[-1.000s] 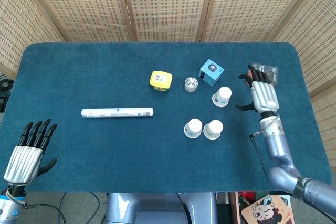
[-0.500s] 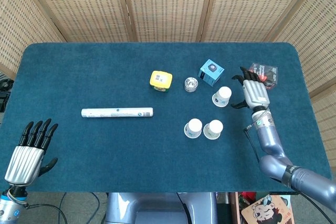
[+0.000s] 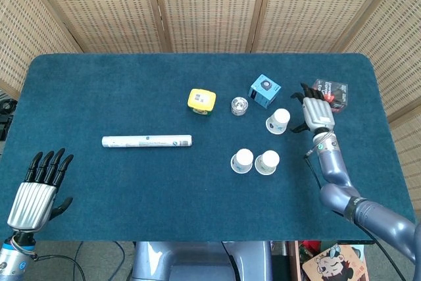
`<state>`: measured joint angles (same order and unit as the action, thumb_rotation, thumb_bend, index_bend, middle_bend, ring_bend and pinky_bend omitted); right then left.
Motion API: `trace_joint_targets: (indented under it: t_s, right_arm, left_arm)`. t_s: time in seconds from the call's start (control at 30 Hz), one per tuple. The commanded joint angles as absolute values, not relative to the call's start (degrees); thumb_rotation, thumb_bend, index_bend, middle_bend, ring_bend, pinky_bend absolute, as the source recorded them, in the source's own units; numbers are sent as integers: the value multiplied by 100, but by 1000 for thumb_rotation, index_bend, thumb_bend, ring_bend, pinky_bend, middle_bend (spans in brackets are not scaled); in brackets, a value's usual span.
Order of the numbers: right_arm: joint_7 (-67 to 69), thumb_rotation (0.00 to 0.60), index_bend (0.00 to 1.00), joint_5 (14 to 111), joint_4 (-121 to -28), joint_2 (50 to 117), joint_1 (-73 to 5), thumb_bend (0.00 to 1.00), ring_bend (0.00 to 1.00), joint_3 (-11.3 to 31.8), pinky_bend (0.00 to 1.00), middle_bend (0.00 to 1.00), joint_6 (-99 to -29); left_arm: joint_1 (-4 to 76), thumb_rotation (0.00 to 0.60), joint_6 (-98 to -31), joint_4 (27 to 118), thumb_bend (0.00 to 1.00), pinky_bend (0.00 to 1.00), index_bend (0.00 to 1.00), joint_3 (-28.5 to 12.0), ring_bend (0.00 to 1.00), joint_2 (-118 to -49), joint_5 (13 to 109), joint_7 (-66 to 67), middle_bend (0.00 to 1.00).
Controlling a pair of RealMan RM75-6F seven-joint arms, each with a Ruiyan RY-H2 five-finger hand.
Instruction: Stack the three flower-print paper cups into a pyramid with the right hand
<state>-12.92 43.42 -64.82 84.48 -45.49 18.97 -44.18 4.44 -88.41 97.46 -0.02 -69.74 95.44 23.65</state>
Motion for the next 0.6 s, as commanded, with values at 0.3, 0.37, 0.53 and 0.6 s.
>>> trace_joint_targets:
  t_s: [0.3,0.37,0.53,0.6]
  right_arm:
    - [-855,600,258,4565,-5548,8930,-4727,122,0,1827,0,0,-3975]
    - [-756,600,258,4632,-5393,9019,-4754,122,0,1827,0,0,-3906]
    - [-589,600,258,4774,-5213,9135,-4787,122,0,1832,0,0,-3831]
    - [-557,600,258,4829,-5170,9168,-4791,122,0,1819,0,0,-3819]
  left_arm:
    - [497,600,-8723,9704,207,0,0,-17,0,-7061,9473,2467,0]
    - [501,600,-8721,9696,207,0,0,-18,0,-7071,9473,2462,0]
    - [517,600,-8698,9683,207,0,0,-22,0,-7084,9455,2468,0]
    - [523,600,-8685,9677,206,0,0,-21,0,-7087,9448,2466,0]
